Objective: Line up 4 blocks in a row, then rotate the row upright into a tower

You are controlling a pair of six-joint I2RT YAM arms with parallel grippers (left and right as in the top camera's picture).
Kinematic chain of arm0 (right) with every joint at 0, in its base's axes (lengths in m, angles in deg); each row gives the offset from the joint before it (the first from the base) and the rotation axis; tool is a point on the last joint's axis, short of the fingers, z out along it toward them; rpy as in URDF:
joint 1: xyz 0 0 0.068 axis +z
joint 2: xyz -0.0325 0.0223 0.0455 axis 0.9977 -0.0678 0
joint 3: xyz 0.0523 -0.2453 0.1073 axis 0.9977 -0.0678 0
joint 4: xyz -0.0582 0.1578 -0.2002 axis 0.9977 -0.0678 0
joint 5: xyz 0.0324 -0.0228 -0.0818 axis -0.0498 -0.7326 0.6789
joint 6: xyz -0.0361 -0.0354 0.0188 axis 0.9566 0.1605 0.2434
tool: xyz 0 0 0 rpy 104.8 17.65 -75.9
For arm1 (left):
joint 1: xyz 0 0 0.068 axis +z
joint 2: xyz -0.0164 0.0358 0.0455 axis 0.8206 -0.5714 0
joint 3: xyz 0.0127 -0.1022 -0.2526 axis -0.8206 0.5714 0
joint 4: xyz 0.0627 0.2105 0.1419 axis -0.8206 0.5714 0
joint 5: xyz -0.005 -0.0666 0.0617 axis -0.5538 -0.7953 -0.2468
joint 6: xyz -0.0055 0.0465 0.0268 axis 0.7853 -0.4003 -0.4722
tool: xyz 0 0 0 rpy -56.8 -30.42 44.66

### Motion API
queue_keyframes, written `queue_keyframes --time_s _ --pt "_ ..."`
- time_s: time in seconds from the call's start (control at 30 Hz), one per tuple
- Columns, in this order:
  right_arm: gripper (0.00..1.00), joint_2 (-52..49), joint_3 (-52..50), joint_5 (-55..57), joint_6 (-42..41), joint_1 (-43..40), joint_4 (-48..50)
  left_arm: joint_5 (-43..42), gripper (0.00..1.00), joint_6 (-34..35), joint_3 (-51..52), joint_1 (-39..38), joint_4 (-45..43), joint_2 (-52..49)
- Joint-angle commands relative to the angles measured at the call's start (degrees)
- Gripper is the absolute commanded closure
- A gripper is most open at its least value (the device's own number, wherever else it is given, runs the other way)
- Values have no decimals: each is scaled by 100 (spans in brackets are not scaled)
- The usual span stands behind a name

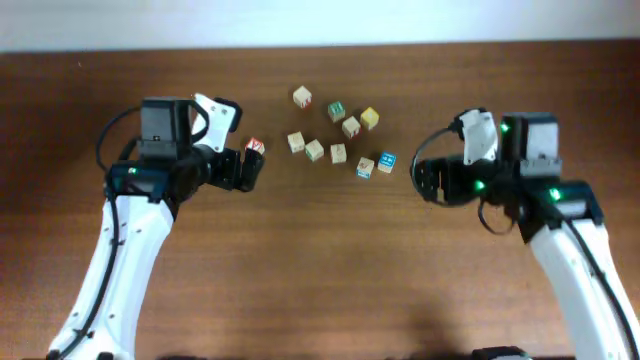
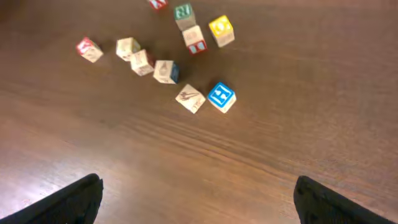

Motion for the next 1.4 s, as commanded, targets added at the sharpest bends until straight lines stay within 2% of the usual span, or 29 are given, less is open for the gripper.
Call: queue_keyframes --time_s 0.0,0.07,0.17,0.27,0.33,0.4,0.43,0.47,0.57,0.63,0.7,0.77,0.87,0.93,1.03,1.1,1.17,1.2,1.3,1.37 --pt "2 -651 168 -374 -28 -11 -109 -791 1 -109 -140 -7 31 -280" --pt "2 -817 168 -627 -83 -11 24 -935 1 -114 -142 -4 37 -280" --pt "8 -820 654 -28 -1488 46 109 573 1 1248 -474 -7 42 -323" --pt "13 -1276 1154 1722 -2754 929 168 1401 1 1705 -1862 -7 691 -1250" --pt "15 -2291 1513 1799 -2977 1386 535 2024 1 1976 -2006 -116 728 -1591" --pt "24 -3289 1821 1794 -3084 1665 737 2020 1 1976 -2004 -125 739 -1685" --pt "34 -3668 1818 1821 -3394 1840 741 2017 1 1976 -1998 -125 787 -1694" --pt "38 -3928 1818 1851 -3733 1945 752 2017 1 1974 -1998 -125 787 -1694" --pt "52 -4417 1818 1932 -3956 2055 741 2017 1 1976 -1998 -131 789 -1694" --pt "54 -4461 1818 2310 -3971 2055 754 2017 1 1974 -1998 -129 789 -1694" --pt "55 -4492 1818 2439 -3355 2055 1093 2017 1 1976 -1998 -131 789 -1694" --pt "62 -4535 1816 2439 -3322 2059 1191 2017 1 1976 -1998 -129 789 -1694" --pt "67 -4673 1818 2433 -3298 2059 1143 2017 1 1974 -1998 -129 789 -1694" --pt "77 -4323 1821 2376 -3036 2052 706 2017 1 1974 -1998 -131 791 -1694" --pt "76 -3117 1825 2243 -2732 2055 -376 2017 1 1974 -1998 -129 789 -1694" --pt "76 -3060 1604 2199 -2745 2061 -1272 2017 1 1976 -1998 -131 791 -1694" --pt "76 -3067 951 2177 -2741 2059 -693 2017 1 1976 -1998 -131 791 -1694" --pt "76 -3067 378 2175 -2546 2059 -70 2017 1 1974 -1998 -129 789 -1694" --pt "75 -3067 -22 2092 -2415 2059 245 2017 1 1976 -1998 -131 789 -1694" --pt "65 -3067 -22 2092 -2420 2059 247 2017 1 1974 -1998 -129 789 -1694"
